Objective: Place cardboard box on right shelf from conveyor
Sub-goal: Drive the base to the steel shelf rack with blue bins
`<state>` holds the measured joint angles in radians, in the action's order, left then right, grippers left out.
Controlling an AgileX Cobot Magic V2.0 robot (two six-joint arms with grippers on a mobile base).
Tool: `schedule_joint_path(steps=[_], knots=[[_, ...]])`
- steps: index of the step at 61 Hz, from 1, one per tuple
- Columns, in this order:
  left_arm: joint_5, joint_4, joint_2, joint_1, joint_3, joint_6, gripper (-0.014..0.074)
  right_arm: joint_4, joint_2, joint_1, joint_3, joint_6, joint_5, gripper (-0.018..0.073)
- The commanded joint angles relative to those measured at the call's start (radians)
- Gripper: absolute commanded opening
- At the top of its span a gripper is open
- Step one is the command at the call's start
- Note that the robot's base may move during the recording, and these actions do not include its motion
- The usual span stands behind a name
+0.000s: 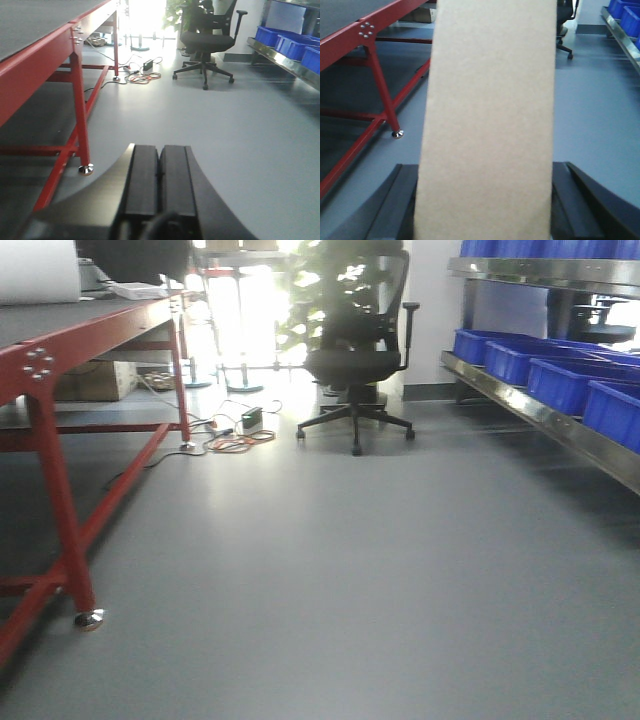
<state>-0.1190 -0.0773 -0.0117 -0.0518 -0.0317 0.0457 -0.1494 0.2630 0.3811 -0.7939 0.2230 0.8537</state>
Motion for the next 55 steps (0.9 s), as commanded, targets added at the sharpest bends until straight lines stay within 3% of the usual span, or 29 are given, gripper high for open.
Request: schedule_joint_path(steps=[1, 55], knots=[[0.086, -0.006, -0.015, 0.001, -0.010, 0.000, -0.0116, -0.013, 0.017, -0.004, -0.026, -0.010, -0.097, 0.0164], [0.086, -0.006, -0.015, 0.001, -0.010, 0.000, -0.0116, -0.013, 0.014, -0.004, -0.026, -0.010, -0.097, 0.0164]])
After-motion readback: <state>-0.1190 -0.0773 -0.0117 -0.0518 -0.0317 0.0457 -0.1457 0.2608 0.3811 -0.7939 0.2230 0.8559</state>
